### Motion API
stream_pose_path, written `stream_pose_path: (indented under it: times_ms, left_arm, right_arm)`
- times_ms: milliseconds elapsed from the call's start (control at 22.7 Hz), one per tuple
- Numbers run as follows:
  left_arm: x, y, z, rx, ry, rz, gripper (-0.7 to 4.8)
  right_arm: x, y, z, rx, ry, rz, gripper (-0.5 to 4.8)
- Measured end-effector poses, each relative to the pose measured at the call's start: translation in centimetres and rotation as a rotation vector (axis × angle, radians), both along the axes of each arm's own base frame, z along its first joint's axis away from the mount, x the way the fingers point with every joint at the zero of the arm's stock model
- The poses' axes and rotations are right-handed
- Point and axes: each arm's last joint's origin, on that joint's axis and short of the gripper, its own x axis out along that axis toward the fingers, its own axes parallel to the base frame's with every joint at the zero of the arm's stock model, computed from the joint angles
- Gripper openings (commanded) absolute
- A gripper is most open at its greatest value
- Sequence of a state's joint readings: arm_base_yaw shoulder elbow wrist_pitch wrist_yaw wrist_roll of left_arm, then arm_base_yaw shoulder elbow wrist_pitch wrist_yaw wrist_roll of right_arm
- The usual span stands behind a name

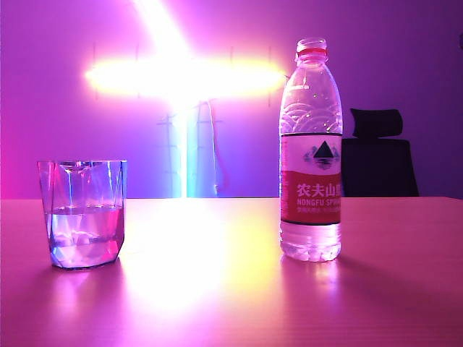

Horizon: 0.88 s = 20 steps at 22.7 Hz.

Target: Pick up the mineral water bottle on the table and pour water into the mug until it's half full.

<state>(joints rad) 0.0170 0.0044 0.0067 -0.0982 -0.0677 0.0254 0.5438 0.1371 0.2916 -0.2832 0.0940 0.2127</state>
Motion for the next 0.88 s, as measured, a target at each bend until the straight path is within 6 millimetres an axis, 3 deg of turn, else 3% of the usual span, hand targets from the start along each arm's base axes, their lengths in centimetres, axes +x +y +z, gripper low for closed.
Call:
stream_pose_path:
  times_ms: [704, 880]
  left_arm:
    - [0.0, 0.0, 0.0, 0.000, 0.000, 0.000, -0.02]
    - [0.0, 0.0, 0.0, 0.000, 0.000, 0.000, -0.02]
  right_arm:
    - [-0.2, -1.0, -0.2, -0.014, -0.025, -0.069, -0.08]
    - [1.0, -2.1, -3.1, -0.031, -0.004, -0.222, -0.08]
